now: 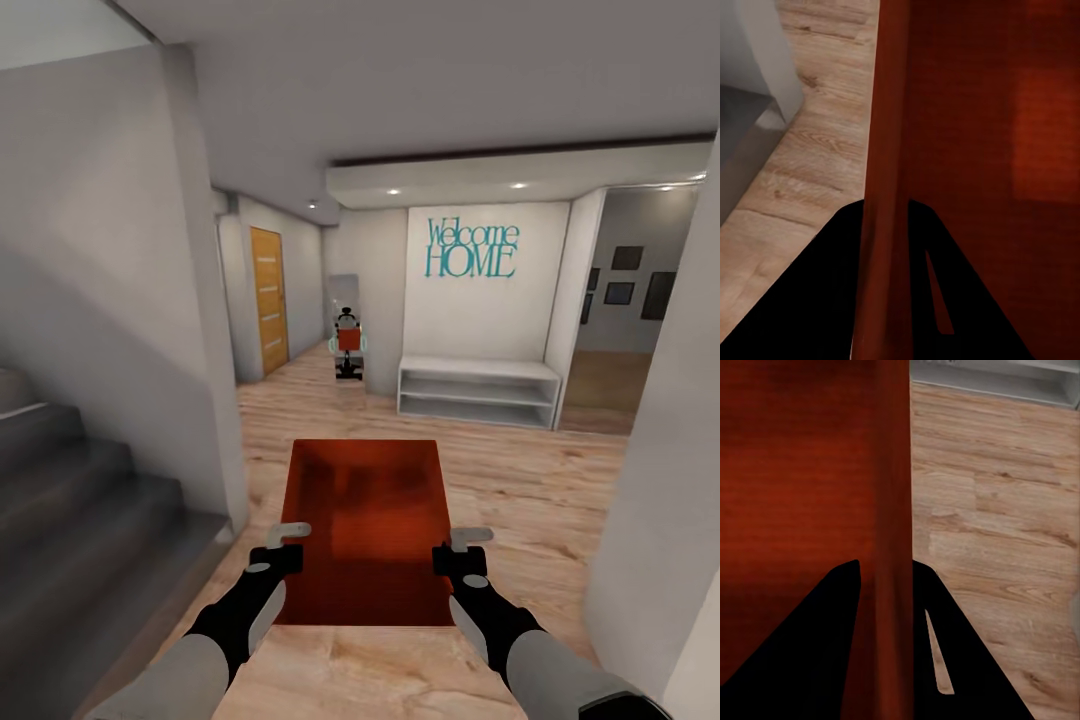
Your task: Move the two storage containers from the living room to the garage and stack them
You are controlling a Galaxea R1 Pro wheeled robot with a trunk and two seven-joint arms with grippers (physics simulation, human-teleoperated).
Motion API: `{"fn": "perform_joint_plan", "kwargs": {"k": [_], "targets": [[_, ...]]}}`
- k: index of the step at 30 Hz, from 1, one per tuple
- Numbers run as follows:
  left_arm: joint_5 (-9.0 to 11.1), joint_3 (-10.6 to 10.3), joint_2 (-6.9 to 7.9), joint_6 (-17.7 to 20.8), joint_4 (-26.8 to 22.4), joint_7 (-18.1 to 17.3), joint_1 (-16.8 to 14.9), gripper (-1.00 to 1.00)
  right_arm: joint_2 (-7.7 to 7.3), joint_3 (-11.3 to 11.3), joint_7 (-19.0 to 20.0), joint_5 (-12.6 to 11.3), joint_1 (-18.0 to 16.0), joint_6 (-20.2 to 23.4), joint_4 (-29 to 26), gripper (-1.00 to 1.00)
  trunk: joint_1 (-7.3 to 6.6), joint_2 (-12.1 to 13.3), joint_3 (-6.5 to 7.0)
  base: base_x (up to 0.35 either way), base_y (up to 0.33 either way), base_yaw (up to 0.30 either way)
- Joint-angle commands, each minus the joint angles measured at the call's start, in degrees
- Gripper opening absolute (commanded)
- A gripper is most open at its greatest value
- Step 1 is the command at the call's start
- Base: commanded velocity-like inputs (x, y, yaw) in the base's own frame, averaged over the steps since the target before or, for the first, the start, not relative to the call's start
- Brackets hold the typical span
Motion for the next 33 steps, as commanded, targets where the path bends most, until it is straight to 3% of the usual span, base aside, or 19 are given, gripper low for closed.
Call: {"fn": "perform_joint_plan", "kwargs": {"k": [1, 33], "targets": [[0.8, 5.0, 0.1, 0.3, 0.0, 0.7, 0.0, -1.0, -0.02, -0.8, 0.1, 0.0, -0.1, -0.6, -0.2, -1.0, 0.05, -0.1, -0.09, 0.322, 0.0, 0.0], [0.8, 5.1, 0.18, 0.3, 0.0, 0.7, 0.0, -1.0, 0.07, -0.8, 0.1, 0.0, -0.1, -0.6, -0.2, -1.0, 0.05, -0.1, -0.09, 0.322, 0.0, 0.0]]}}
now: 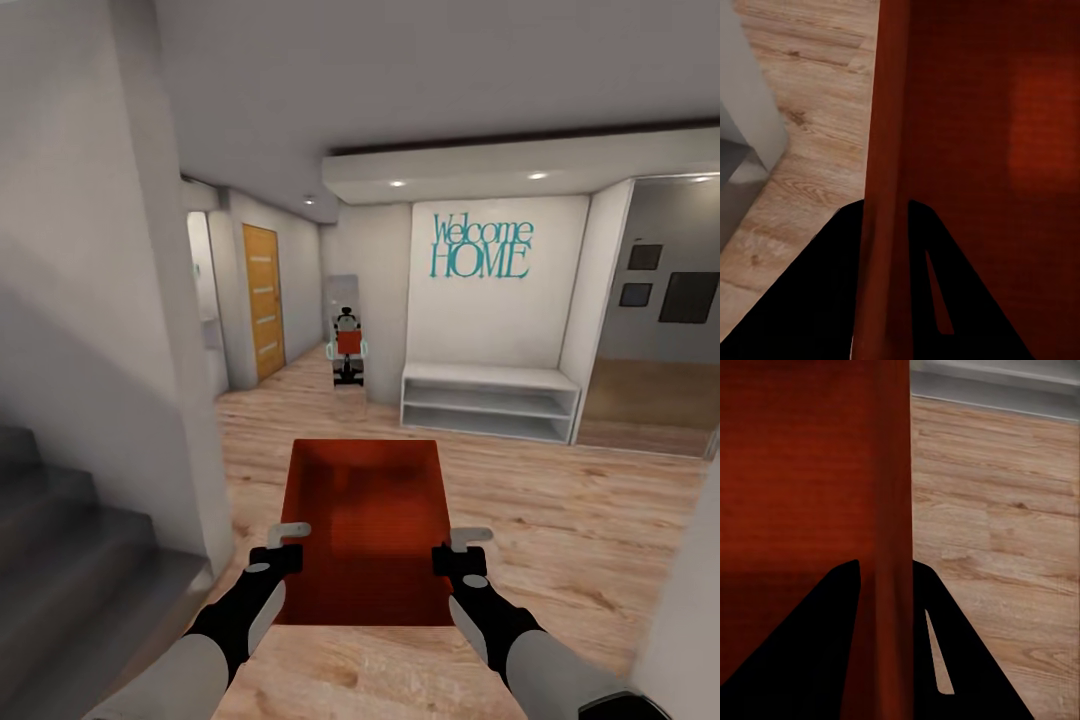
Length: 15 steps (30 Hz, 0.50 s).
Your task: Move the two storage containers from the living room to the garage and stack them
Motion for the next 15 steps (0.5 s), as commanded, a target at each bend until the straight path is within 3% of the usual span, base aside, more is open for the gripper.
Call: {"fn": "perform_joint_plan", "kwargs": {"k": [1, 15], "targets": [[0.7, 5.2, 0.1, 0.3, 0.0, 0.7, 0.0, -1.0, 0.0, -0.7, 0.1, 0.0, -0.1, -0.6, -0.2, -1.0, 0.05, -0.1, -0.09, 0.322, 0.0, 0.0], [0.7, 5.2, 0.11, 0.3, 0.4, 0.7, 0.0, -1.0, 0.0, -0.8, 0.1, 0.1, -0.1, -0.6, -0.2, -1.0, 0.05, -0.1, -0.09, 0.322, 0.0, 0.0]]}}
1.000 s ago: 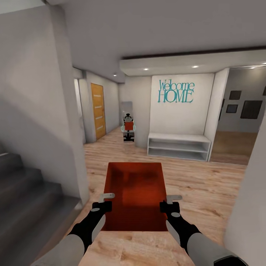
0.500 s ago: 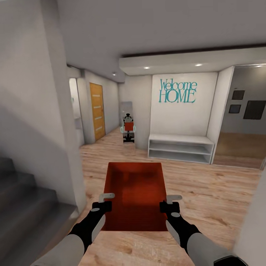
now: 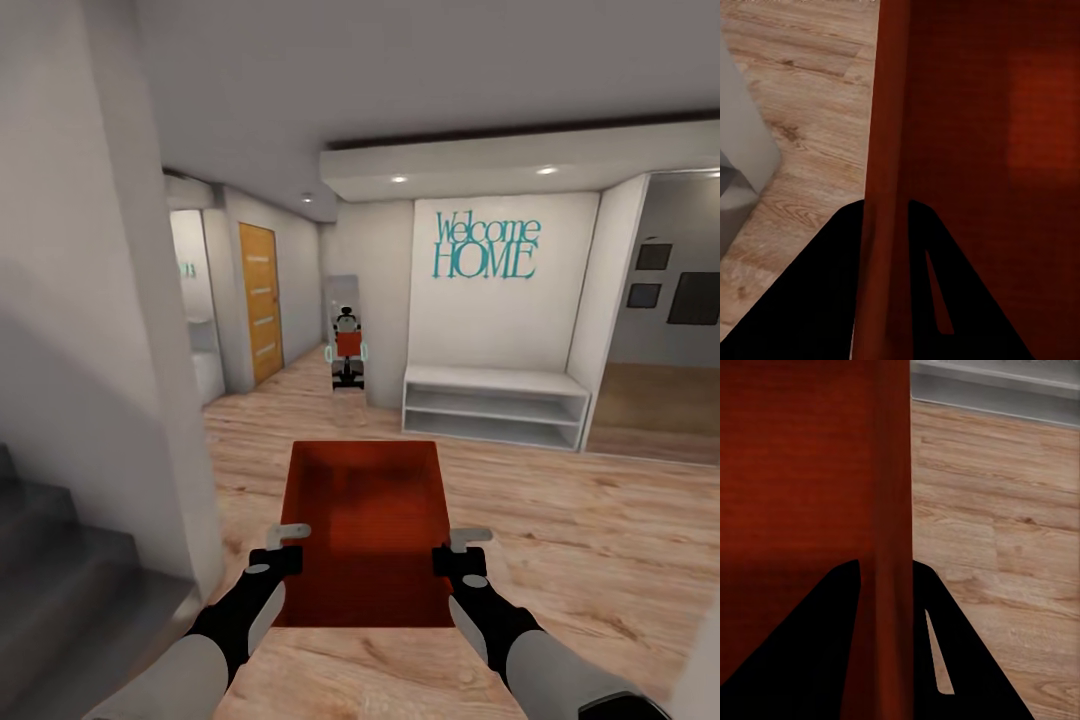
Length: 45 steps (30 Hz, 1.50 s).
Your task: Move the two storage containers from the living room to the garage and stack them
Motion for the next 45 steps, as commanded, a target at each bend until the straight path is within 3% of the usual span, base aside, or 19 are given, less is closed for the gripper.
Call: {"fn": "perform_joint_plan", "kwargs": {"k": [1, 45], "targets": [[0.6, 5.1, 0.11, 0.3, 0.0, 0.8, 0.0, -1.0, 0.0, -0.8, 0.1, -0.2, -0.1, -1.2, -0.2, -1.0, 0.05, -0.1, -0.09, 0.322, 0.0, 0.0], [0.5, 5.1, 0.72, 0.3, 1.1, 0.8, 0.0, -1.0, 0.08, -0.8, -0.4, -0.4, -0.1, -1.3, -0.1, -1.0, 0.05, -0.1, -0.09, 0.322, 0.0, 0.0]]}}
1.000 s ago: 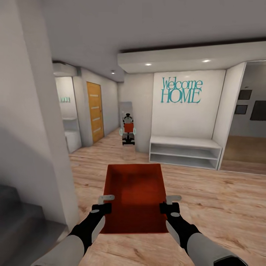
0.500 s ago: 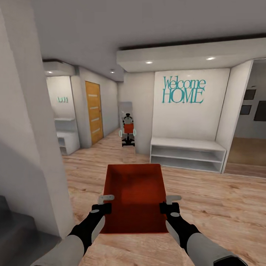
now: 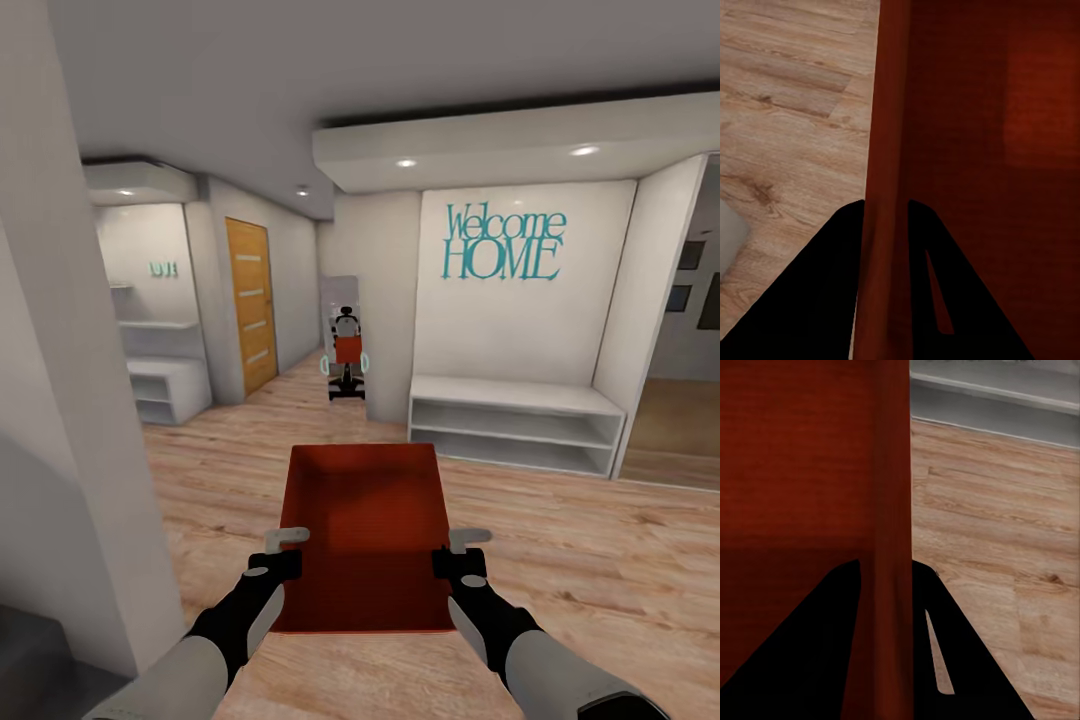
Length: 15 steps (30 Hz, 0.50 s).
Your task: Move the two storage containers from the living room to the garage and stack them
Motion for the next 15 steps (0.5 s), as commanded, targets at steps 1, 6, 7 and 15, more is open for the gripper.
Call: {"fn": "perform_joint_plan", "kwargs": {"k": [1, 6, 7, 15], "targets": [[0.2, 4.5, 0.92, 0.3, 0.0, 1.1, 0.0, -1.0, -0.02, -1.3, 0.0, -0.8, -0.1, -2.5, -0.1, -1.0, 0.05, -0.1, -0.09, 0.322, 0.0, 0.0], [0.3, 4.5, 1.48, 0.3, 0.0, 1.1, 0.0, -1.0, -0.04, -1.3, -0.1, -0.8, -0.1, -2.5, -0.1, -1.0, 0.05, -0.1, -0.09, 0.322, 0.0, 0.0], [0.3, 4.5, 1.5, 0.3, 0.0, 1.1, 0.0, -1.0, -0.04, -1.3, -0.1, -0.8, -0.1, -2.5, -0.1, -1.0, 0.05, -0.1, -0.09, 0.322, 0.0, 0.0], [0.3, 4.5, 1.5, 0.4, 0.0, 1.1, 0.0, -1.0, -0.05, -1.3, -0.1, -0.8, -0.1, -2.5, -0.1, -1.0, 0.05, -0.1, -0.09, 0.322, 0.0, 0.0]]}}
